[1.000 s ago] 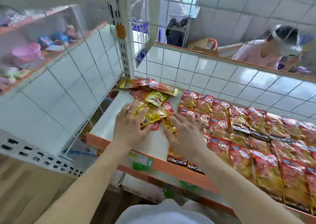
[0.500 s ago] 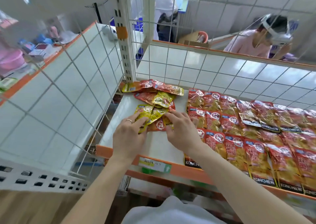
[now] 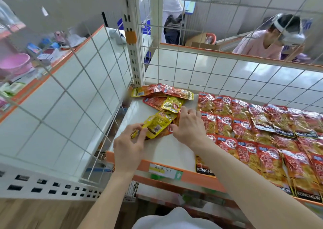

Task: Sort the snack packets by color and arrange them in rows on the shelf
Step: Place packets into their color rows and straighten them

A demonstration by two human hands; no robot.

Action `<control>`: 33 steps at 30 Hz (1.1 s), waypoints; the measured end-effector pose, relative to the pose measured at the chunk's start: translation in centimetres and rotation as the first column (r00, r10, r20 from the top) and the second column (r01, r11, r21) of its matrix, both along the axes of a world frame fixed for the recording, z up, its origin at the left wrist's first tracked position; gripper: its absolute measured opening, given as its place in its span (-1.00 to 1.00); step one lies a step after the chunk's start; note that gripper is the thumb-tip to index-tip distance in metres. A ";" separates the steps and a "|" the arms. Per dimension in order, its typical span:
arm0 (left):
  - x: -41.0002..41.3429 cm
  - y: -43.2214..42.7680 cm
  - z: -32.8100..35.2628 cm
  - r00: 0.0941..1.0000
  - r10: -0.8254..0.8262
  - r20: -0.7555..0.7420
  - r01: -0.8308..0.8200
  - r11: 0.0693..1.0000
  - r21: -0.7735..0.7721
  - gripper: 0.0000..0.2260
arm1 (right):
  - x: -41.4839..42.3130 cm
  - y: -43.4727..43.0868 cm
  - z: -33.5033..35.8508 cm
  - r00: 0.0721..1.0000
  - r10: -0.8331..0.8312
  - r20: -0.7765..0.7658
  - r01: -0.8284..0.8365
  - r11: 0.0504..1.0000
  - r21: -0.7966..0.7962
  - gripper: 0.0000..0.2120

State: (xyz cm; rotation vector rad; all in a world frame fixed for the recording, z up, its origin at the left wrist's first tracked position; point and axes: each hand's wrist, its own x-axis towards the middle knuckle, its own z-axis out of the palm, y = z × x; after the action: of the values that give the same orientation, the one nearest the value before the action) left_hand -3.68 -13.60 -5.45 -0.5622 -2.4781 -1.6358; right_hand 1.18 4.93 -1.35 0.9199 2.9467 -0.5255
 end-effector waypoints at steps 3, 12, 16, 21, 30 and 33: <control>0.4 0.1 1.5 0.981 0.139 0.132 -0.157 0.977 0.142 -0.94 | -0.3 0.2 0.3 0.997 -0.039 0.060 0.041 0.999 -0.027 -0.37; -0.1 0.4 3.5 0.755 -0.122 0.644 -0.371 0.731 0.573 -0.86 | -0.9 1.7 1.3 0.981 -0.181 0.067 0.193 0.937 -0.292 -0.58; 0.2 1.1 3.9 0.677 -0.283 0.680 -0.336 0.703 0.627 -0.80 | 0.0 2.4 1.0 0.932 -0.357 -0.055 0.253 0.753 -0.607 -0.81; 0.5 1.9 4.2 0.663 -0.327 0.674 -0.291 0.717 0.634 -0.78 | 1.9 2.5 1.4 0.853 -0.516 -0.077 0.207 0.470 -0.858 -0.84; 1.4 4.3 5.2 0.605 -0.430 0.670 -0.099 0.795 0.599 -0.79 | 7.0 2.0 2.5 0.764 -0.624 -0.164 -0.216 -0.007 -0.976 -0.70; 2.0 5.4 5.5 0.588 -0.442 0.678 -0.056 0.814 0.579 -0.78 | 8.3 2.2 2.9 0.686 -0.687 -0.240 -0.281 0.053 -0.958 -0.75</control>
State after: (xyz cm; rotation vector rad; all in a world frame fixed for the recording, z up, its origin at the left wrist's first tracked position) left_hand -1.71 -8.16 0.05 0.0163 -2.1732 -3.1047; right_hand 9.44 7.11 1.53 0.9606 1.5322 -2.9715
